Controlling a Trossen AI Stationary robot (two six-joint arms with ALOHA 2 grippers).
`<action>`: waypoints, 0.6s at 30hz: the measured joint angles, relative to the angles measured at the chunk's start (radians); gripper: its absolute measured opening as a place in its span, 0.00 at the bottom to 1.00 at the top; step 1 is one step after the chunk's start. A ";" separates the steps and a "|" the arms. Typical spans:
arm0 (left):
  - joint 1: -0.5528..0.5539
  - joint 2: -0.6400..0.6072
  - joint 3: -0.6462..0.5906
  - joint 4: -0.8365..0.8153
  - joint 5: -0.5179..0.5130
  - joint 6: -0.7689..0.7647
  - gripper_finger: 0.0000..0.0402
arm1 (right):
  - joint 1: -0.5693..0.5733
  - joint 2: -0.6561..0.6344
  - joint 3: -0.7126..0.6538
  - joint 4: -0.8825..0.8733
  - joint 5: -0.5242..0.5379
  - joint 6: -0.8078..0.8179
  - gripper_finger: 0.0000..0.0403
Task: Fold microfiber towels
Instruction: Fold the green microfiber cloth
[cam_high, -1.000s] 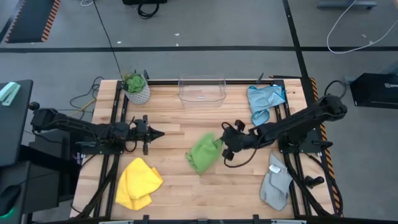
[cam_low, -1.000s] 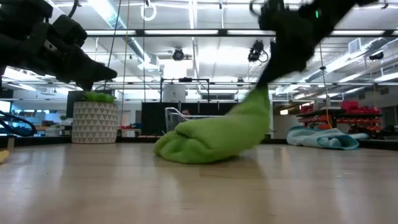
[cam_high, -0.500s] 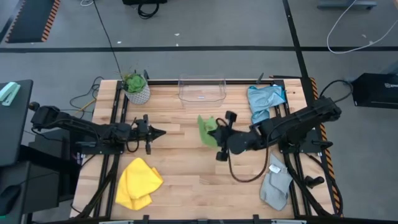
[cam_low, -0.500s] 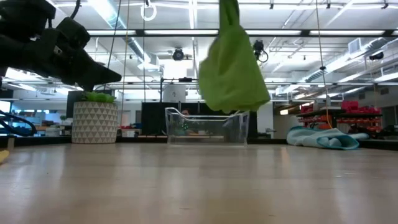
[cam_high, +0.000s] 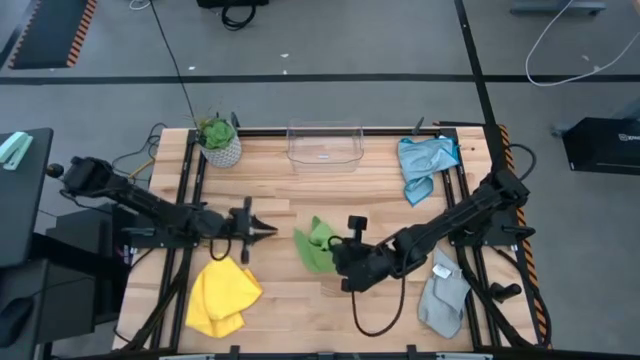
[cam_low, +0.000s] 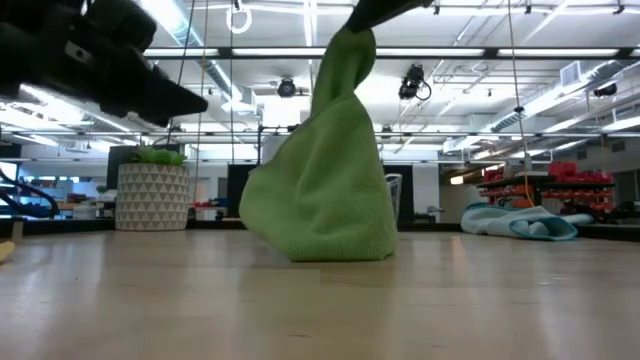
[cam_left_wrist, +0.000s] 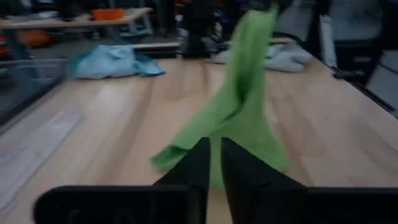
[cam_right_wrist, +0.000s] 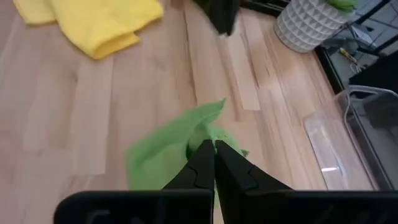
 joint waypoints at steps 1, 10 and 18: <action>-0.015 0.042 0.034 -0.013 -0.001 0.010 0.19 | 0.003 -0.006 0.000 0.000 0.009 0.007 0.02; -0.044 0.346 0.296 -0.233 -0.234 0.052 0.57 | 0.036 -0.024 0.002 0.008 0.031 0.007 0.02; 0.004 0.383 0.409 -0.398 -0.055 0.035 0.74 | 0.056 -0.024 0.002 0.024 0.031 -0.002 0.02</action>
